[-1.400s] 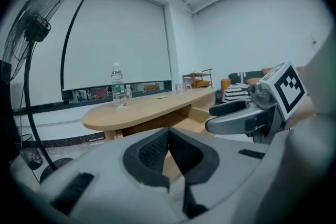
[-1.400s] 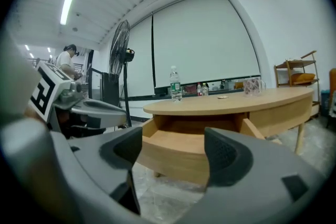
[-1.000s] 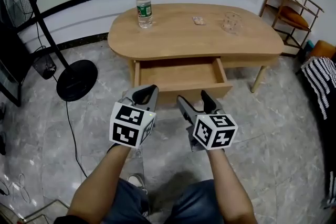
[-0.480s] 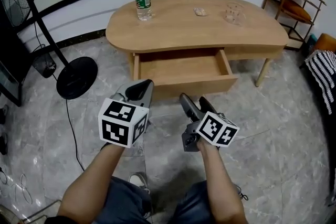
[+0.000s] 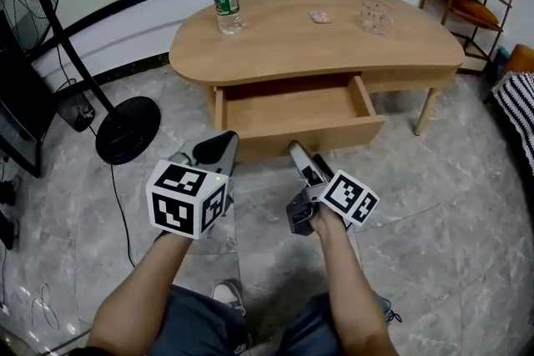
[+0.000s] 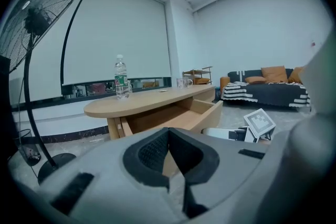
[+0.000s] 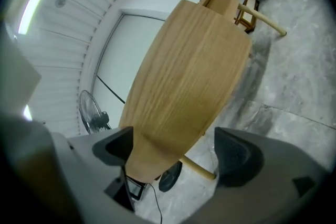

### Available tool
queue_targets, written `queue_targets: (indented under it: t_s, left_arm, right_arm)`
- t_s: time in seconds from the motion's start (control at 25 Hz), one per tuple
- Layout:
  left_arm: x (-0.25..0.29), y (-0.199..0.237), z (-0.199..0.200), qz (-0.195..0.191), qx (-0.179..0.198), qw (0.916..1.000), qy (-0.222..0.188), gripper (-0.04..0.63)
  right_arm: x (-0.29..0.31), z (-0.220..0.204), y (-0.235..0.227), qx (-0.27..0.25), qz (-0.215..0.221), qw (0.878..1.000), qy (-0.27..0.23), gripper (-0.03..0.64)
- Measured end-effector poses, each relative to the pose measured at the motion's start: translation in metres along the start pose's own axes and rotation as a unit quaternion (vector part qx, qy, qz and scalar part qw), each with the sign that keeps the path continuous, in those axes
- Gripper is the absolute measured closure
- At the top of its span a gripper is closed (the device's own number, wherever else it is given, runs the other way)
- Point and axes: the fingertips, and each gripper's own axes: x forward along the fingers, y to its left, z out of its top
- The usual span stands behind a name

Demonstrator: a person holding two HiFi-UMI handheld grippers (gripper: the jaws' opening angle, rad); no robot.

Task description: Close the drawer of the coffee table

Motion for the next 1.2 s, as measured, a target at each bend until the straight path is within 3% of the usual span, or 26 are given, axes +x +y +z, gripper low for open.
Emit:
queue_targets:
  t_s: [0.24, 0.72, 1.2]
  left_arm:
    - [0.0, 0.0, 0.001, 0.002, 0.012, 0.9999, 0.0, 0.592]
    - [0.0, -0.001, 0.005, 0.009, 0.018, 0.9998, -0.003, 0.592]
    - [0.024, 0.0, 0.003, -0.007, 0.011, 0.9999, -0.01, 0.592]
  right_arm:
    - [0.005, 0.006, 0.003, 0.007, 0.019, 1.0, -0.004, 0.153]
    - [0.006, 0.013, 0.016, 0.032, -0.021, 0.999, -0.007, 0.163]
    - [0.021, 0.013, 0.015, 0.069, -0.006, 0.997, -0.014, 0.176]
